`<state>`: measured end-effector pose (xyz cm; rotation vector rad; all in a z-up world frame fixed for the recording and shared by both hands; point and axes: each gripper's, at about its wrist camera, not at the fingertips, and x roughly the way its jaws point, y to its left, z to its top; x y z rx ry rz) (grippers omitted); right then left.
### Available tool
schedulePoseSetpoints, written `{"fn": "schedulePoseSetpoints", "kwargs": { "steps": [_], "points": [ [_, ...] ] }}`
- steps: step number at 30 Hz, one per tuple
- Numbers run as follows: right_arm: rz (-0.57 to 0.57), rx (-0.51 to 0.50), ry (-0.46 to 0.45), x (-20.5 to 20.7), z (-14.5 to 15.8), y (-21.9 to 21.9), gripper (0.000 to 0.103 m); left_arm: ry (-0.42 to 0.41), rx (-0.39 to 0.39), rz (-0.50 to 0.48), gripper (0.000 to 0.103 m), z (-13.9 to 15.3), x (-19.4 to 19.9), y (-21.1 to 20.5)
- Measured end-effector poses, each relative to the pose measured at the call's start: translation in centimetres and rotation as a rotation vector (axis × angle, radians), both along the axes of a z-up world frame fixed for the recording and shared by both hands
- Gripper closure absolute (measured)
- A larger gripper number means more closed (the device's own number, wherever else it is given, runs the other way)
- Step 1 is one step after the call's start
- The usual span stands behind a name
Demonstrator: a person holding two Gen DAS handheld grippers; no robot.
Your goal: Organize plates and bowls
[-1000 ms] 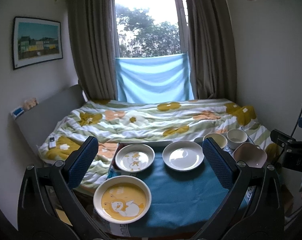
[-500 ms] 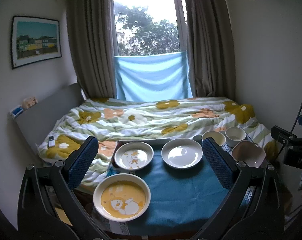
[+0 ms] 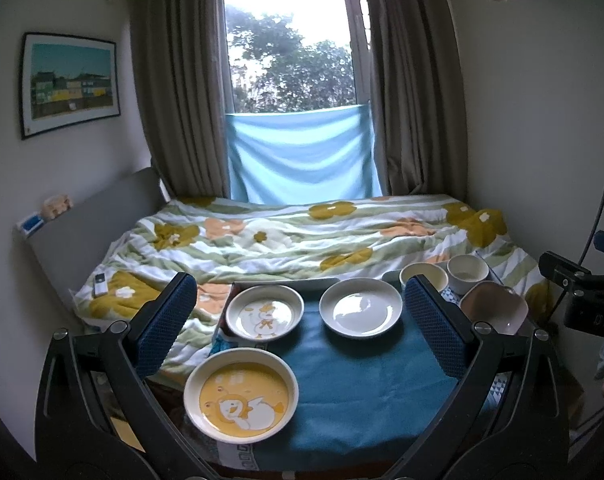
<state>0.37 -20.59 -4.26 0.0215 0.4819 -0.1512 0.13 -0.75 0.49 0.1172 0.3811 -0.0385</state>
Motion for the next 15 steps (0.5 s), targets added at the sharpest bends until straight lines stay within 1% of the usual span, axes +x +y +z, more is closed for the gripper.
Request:
{"fn": "schedulePoseSetpoints", "kwargs": {
  "steps": [6,11,15],
  "points": [
    [-0.001,-0.001,-0.005,0.00,0.08,-0.10,0.000,0.002,-0.002,-0.017,0.000,0.24,0.23,0.15],
    [-0.003,-0.001,-0.006,-0.10,0.45,-0.34,0.000,-0.004,0.008,-0.006,0.000,0.31,0.33,-0.01],
    [-0.011,-0.002,-0.011,-0.31,0.50,-0.36,0.000,-0.001,0.000,-0.012,0.000,0.38,0.57,-0.15]
  ]
}}
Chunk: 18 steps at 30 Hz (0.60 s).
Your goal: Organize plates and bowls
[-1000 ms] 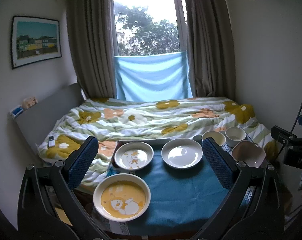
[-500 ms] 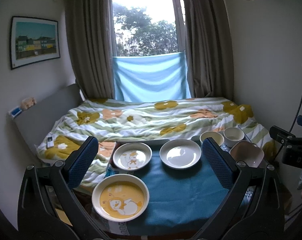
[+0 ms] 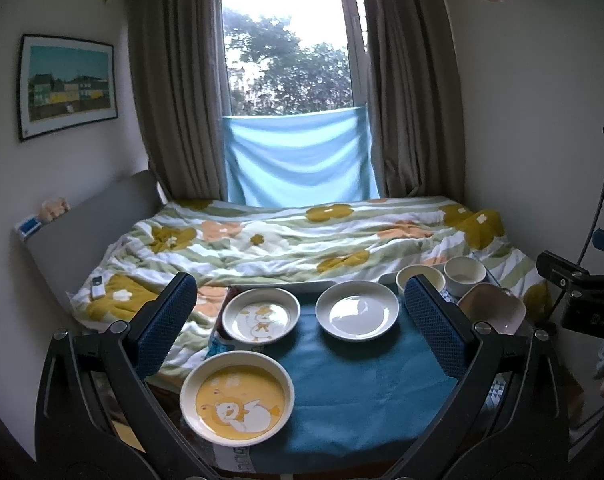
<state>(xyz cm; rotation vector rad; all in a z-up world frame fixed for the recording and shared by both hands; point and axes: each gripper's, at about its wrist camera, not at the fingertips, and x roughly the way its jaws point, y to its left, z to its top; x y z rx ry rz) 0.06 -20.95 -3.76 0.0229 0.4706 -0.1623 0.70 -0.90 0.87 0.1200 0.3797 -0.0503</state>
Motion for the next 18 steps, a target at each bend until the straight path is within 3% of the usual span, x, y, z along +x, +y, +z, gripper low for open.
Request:
{"fn": "schedulePoseSetpoints", "kwargs": {
  "steps": [9,13,18],
  "points": [
    [0.032,0.005,0.020,0.6,0.1,-0.7,0.000,0.033,-0.021,0.040,0.000,0.4,0.7,1.1],
    [0.116,-0.012,0.047,2.1,0.0,-0.5,0.000,0.095,-0.066,0.104,0.000,-0.3,1.3,2.9],
    [0.288,-0.035,0.100,5.0,-2.0,0.9,0.000,0.197,-0.134,0.236,0.000,-4.1,1.1,6.6]
  ]
}}
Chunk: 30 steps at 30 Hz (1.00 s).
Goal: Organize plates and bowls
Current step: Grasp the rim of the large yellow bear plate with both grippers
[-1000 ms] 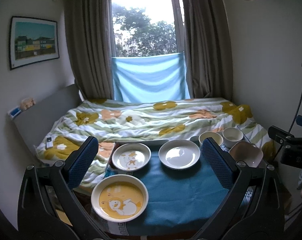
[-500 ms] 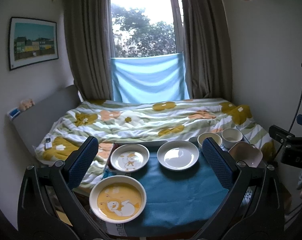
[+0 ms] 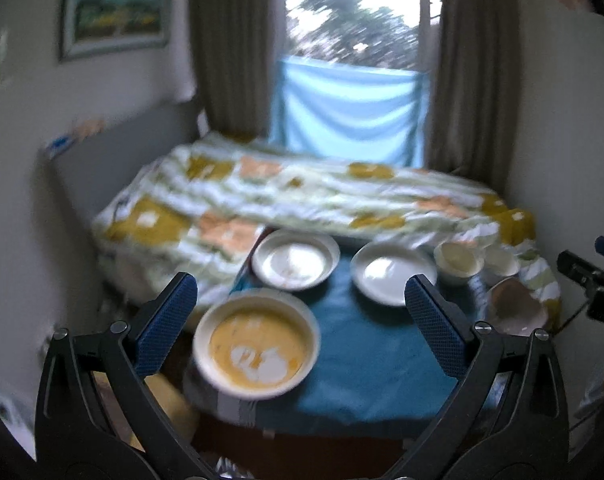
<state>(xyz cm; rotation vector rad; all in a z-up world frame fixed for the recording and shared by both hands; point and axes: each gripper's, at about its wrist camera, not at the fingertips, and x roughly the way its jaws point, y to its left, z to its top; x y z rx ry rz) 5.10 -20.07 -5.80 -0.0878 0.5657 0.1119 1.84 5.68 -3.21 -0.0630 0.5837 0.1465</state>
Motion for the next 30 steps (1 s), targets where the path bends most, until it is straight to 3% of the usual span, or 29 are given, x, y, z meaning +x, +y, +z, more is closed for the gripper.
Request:
{"fn": "schedulePoseSetpoints", "kwargs": {
  "steps": [5,9,18,25,30],
  "points": [
    [0.143,-0.010,0.062,3.2,-3.8,3.2,0.000,0.129,-0.051,0.123,0.000,-5.7,-0.7,5.0],
    [0.247,0.014,0.151,6.2,-7.1,6.3,0.000,0.218,-0.144,0.181,0.000,-10.0,-0.9,9.5],
    [0.483,0.043,0.376,13.3,-14.9,14.8,0.002,0.336,-0.290,0.165,0.001,-18.0,2.0,14.8],
    [0.567,0.022,0.532,17.9,-20.6,20.2,0.030,0.436,-0.399,0.106,0.021,-23.3,6.0,16.8],
    [0.592,0.059,0.615,19.9,-23.1,21.9,0.040,0.459,-0.463,0.076,0.034,-25.1,7.7,17.9]
  ]
}}
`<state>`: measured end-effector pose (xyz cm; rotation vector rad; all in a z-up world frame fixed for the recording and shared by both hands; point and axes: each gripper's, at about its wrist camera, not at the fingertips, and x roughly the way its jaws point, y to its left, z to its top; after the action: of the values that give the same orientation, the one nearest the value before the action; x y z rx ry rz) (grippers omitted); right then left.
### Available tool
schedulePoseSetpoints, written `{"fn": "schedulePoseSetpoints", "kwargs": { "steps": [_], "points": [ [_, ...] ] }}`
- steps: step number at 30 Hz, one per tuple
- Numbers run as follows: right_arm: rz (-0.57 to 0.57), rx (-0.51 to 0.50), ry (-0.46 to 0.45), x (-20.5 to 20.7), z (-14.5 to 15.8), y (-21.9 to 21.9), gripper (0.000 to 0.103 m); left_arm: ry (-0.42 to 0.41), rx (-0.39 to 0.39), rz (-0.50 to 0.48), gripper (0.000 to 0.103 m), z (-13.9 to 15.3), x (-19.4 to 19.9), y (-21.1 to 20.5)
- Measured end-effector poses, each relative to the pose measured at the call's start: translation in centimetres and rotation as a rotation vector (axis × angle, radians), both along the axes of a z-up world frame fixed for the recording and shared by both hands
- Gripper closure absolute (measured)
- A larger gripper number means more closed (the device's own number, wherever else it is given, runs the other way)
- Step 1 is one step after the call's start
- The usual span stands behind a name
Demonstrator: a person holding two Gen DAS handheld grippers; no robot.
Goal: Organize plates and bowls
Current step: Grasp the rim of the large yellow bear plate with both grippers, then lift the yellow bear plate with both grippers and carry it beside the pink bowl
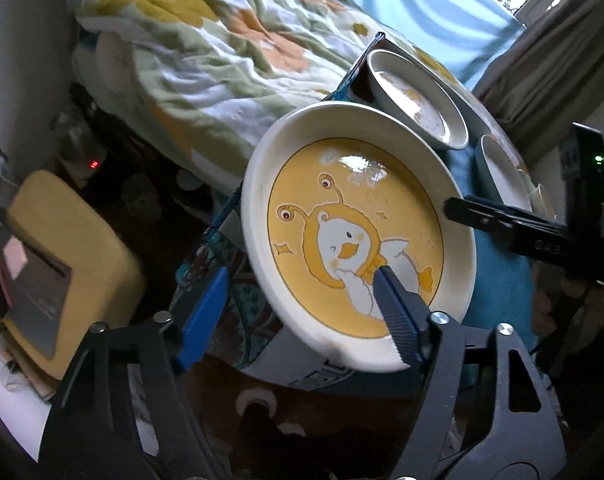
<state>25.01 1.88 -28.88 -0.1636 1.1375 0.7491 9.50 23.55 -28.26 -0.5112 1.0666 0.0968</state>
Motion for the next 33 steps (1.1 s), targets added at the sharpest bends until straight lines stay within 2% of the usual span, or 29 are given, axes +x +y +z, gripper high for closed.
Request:
{"fn": "schedulePoseSetpoints", "kwargs": {
  "steps": [3,4,5,7,10,13,16,21,27,33],
  "points": [
    [0.004,0.004,0.032,0.6,-0.6,0.3,0.048,0.016,-0.016,-0.004,0.039,-0.4,0.6,0.3],
    [0.007,0.002,0.038,0.8,-0.7,0.4,0.053,0.020,-0.021,-0.002,0.043,-0.5,0.7,0.4],
    [0.012,0.002,0.046,0.8,-0.9,0.5,0.057,0.025,-0.030,-0.001,0.054,-0.7,0.8,0.5],
    [0.018,-0.001,0.054,0.8,-0.9,0.6,0.066,0.040,-0.044,0.000,0.066,-1.1,1.2,0.7],
    [0.021,0.000,0.060,1.0,-1.1,0.7,0.073,0.059,-0.036,-0.004,0.075,-1.3,1.3,0.6],
    [0.023,0.005,0.070,1.0,-1.3,0.6,0.086,0.077,-0.007,0.001,0.087,-1.5,1.4,0.7],
    [0.027,0.008,0.065,0.9,-1.4,0.7,0.087,0.079,-0.004,0.010,0.087,-1.5,1.4,0.8],
    [0.023,0.002,0.060,0.9,-1.4,0.7,0.087,0.093,0.059,0.026,0.086,-1.1,1.7,0.1],
    [-0.002,0.000,0.053,0.8,-1.5,0.9,0.087,0.078,0.152,-0.009,0.086,-0.1,1.6,-1.0],
    [-0.009,0.019,0.026,0.3,-1.0,0.4,0.087,0.057,0.190,-0.023,0.086,0.6,1.5,-1.5]
  ]
}}
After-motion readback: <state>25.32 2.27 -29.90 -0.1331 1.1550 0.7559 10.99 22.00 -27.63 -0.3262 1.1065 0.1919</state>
